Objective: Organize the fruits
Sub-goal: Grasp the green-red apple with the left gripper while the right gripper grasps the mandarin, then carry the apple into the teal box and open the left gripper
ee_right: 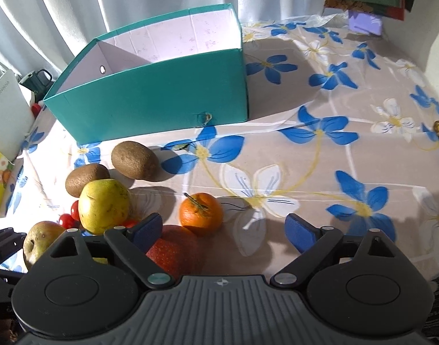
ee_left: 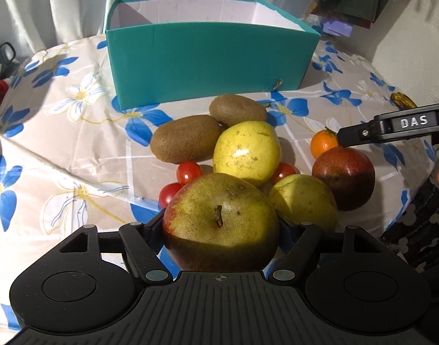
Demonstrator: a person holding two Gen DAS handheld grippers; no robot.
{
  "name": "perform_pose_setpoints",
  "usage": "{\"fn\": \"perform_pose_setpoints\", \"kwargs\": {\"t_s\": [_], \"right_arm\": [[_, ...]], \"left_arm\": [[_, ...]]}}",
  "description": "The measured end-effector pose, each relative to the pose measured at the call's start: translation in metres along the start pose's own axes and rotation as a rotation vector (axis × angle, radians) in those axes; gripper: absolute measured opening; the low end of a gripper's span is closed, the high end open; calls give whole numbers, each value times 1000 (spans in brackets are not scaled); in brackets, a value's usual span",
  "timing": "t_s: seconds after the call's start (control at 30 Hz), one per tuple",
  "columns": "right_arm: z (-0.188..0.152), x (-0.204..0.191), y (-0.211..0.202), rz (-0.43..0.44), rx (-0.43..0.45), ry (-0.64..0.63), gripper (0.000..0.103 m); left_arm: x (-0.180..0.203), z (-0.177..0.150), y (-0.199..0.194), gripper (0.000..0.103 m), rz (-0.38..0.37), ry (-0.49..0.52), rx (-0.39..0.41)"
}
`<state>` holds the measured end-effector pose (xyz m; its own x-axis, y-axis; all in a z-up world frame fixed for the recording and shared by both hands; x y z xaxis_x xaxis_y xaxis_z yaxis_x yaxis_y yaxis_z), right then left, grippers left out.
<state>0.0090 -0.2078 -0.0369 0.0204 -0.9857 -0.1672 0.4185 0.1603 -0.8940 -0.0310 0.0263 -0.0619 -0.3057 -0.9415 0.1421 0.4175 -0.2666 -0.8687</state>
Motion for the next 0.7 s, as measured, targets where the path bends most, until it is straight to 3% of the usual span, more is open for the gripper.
{"fn": "perform_pose_setpoints", "kwargs": {"t_s": [0.13, 0.37, 0.7], "right_arm": [[6, -7, 15, 13, -23, -7, 68], [11, -13, 35, 20, -78, -26, 48], [11, -17, 51, 25, -109, -39, 41]], "left_arm": [[0, 4, -9, 78, -2, -9, 25], [-3, 14, -15, 78, -1, -28, 46], [-6, 25, -15, 78, -4, -29, 48]]}}
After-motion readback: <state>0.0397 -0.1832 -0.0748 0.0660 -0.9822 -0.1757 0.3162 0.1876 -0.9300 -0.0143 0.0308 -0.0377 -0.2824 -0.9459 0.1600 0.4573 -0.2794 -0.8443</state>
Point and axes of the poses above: each gripper's, at about its wrist camera, not at the fingertips, and y roughly the way its jaws point, x to its right, z to its top, the point moved 4 cm from there along y, roughly the way its jaws point, and after that the axes turned 6 degrees about -x, right-handed, at the moved point
